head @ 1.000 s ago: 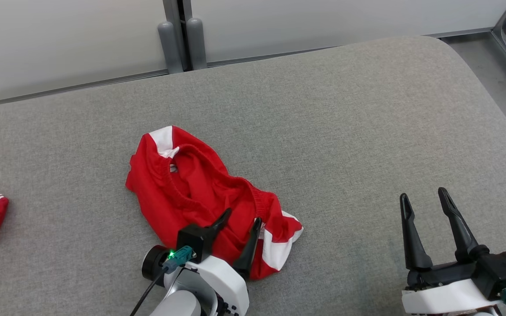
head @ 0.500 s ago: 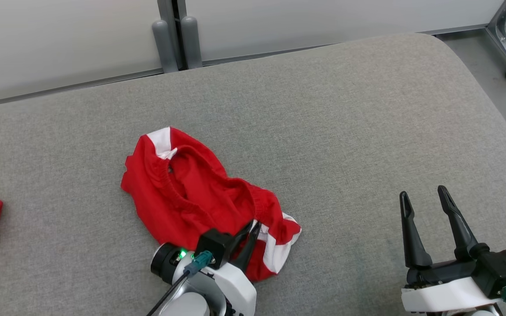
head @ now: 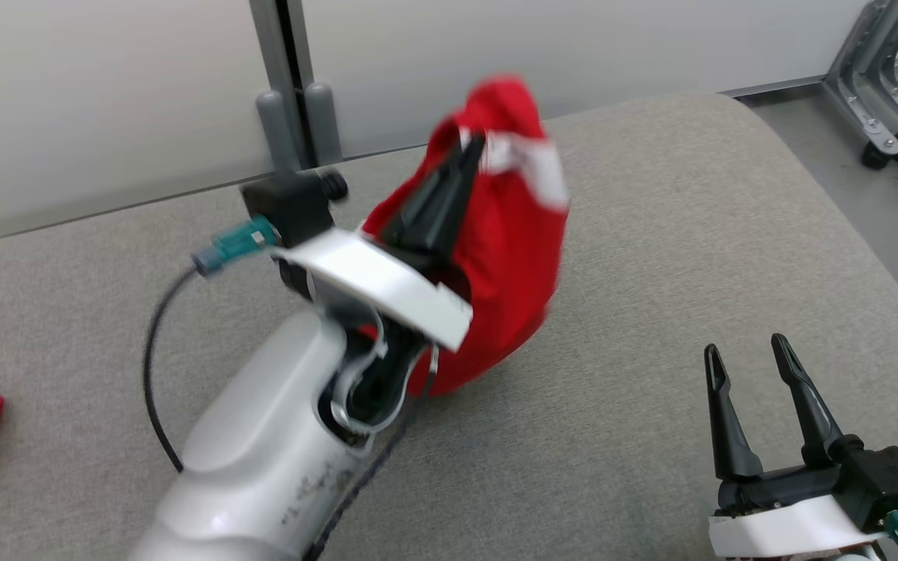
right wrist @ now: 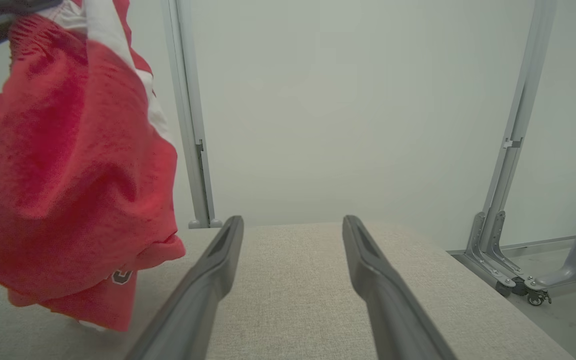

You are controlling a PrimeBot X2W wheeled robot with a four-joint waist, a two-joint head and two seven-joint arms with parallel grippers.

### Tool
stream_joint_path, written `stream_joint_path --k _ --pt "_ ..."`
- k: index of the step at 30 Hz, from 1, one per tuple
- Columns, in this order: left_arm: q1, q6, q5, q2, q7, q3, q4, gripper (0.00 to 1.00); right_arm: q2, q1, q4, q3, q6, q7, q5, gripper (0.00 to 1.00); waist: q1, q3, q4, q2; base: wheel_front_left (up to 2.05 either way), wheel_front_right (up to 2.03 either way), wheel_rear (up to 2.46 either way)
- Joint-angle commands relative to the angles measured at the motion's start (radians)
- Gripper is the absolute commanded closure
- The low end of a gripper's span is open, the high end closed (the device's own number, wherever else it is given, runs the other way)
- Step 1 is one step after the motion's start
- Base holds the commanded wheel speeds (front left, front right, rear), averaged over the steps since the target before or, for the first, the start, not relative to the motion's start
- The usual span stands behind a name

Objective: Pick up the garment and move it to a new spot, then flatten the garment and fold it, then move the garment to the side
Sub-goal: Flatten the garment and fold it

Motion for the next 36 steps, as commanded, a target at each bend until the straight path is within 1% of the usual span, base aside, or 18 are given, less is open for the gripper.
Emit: stream_joint_path --k 1,2,4,6,9,10,13,14,15,16,17,20,22,31,33,34,35,36 --pt "-0.038 0.026 -0.061 0.004 -0.004 0.015 -0.035 1.00 -0.002 0.008 0.002 0.002 -0.002 -0.001 0.002 0.00 0.0000 -0.020 -0.019 0.0000 0.00 0.00 0.00" --pt "-0.053 0.044 -0.104 0.004 -0.004 0.021 -0.053 1.00 -0.001 0.012 0.001 0.003 -0.002 -0.001 0.003 0.00 0.0000 -0.024 -0.023 0.0000 0.00 0.00 0.00" --pt "-0.060 0.075 -0.144 0.004 0.013 0.013 -0.065 1.00 -0.002 0.017 0.000 0.002 -0.002 -0.001 0.003 0.00 0.0000 -0.030 -0.028 0.0000 0.00 0.00 0.00" --pt "-0.013 0.101 -0.171 0.005 0.052 -0.014 -0.050 1.00 -0.001 0.023 -0.002 -0.004 -0.002 -0.001 0.006 0.00 0.0000 -0.030 -0.029 0.0000 0.00 0.00 0.00" --pt "0.089 0.116 -0.193 0.014 0.114 -0.077 0.000 1.00 -0.001 0.035 0.000 -0.012 -0.002 -0.001 0.009 0.00 0.0000 -0.018 -0.021 0.0000 0.00 0.00 0.00" --pt "0.119 0.114 -0.190 0.020 0.124 -0.097 0.017 1.00 -0.001 0.034 0.001 -0.013 -0.002 -0.001 0.008 0.00 0.0000 -0.012 -0.017 0.0000 0.00 0.00 0.00" --pt "0.210 0.107 -0.174 0.030 0.114 -0.143 0.076 1.00 -0.001 0.035 0.003 -0.020 -0.002 -0.001 0.006 0.00 0.0000 0.005 0.001 0.0000 0.00 0.00 0.00" --pt "0.233 0.102 -0.169 0.028 0.103 -0.155 0.091 0.91 -0.001 0.035 0.003 -0.023 -0.002 -0.001 0.003 0.00 0.0000 0.010 0.008 0.0000 0.00 0.00 0.00" --pt "0.249 0.094 -0.161 0.029 0.089 -0.165 0.101 0.60 -0.002 0.034 0.003 -0.025 -0.002 -0.001 0.000 0.00 0.0000 0.013 0.015 0.0000 0.00 0.00 0.00" --pt "0.263 0.086 -0.153 0.029 0.077 -0.175 0.107 0.06 -0.002 0.033 0.005 -0.029 -0.002 -0.001 -0.003 0.00 0.0000 0.015 0.022 0.0000 0.00 0.00 0.00" --pt "0.275 0.078 -0.151 0.029 0.067 -0.183 0.111 0.00 -0.002 0.031 0.006 -0.032 -0.002 -0.001 -0.005 0.00 0.0000 0.017 0.031 0.0000 0.00 0.00 0.00" --pt "0.287 0.070 -0.121 0.029 0.040 -0.206 0.115 0.00 -0.001 0.026 0.008 -0.038 -0.002 -0.001 -0.011 0.00 0.0000 0.018 0.055 0.0000 0.00 0.00 0.00" --pt "0.281 0.079 -0.094 0.035 0.024 -0.222 0.116 0.00 -0.001 0.024 0.008 -0.038 -0.002 -0.001 -0.013 0.00 0.0000 0.017 0.067 0.0000 0.00 0.00 0.00" --pt "0.238 0.173 0.053 0.080 0.035 -0.308 0.125 0.00 -0.002 0.021 0.009 -0.033 -0.002 -0.001 -0.018 0.00 0.0000 0.025 0.092 0.0000 0.00 0.00 0.00" --pt "0.235 0.184 0.063 0.086 0.055 -0.322 0.128 0.15 -0.002 0.019 0.010 -0.031 -0.002 -0.001 -0.016 0.00 0.0000 0.029 0.091 0.0000 0.00 0.00 0.00" --pt "0.237 0.183 0.059 0.086 0.067 -0.326 0.126 0.18 -0.002 0.017 0.010 -0.030 -0.002 -0.001 -0.015 0.00 0.0000 0.030 0.090 0.0000 0.00 0.00 0.00" --pt "0.237 0.178 0.057 0.087 0.076 -0.332 0.122 0.25 -0.002 0.016 0.011 -0.030 -0.002 -0.001 -0.014 0.00 0.0000 0.032 0.088 0.0000 0.00 0.00 0.00" --pt "0.237 0.178 0.058 0.091 0.084 -0.336 0.119 0.45 -0.002 0.015 0.011 -0.030 -0.002 -0.001 -0.012 0.00 0.0000 0.033 0.086 0.0000 0.00 0.00 0.00"
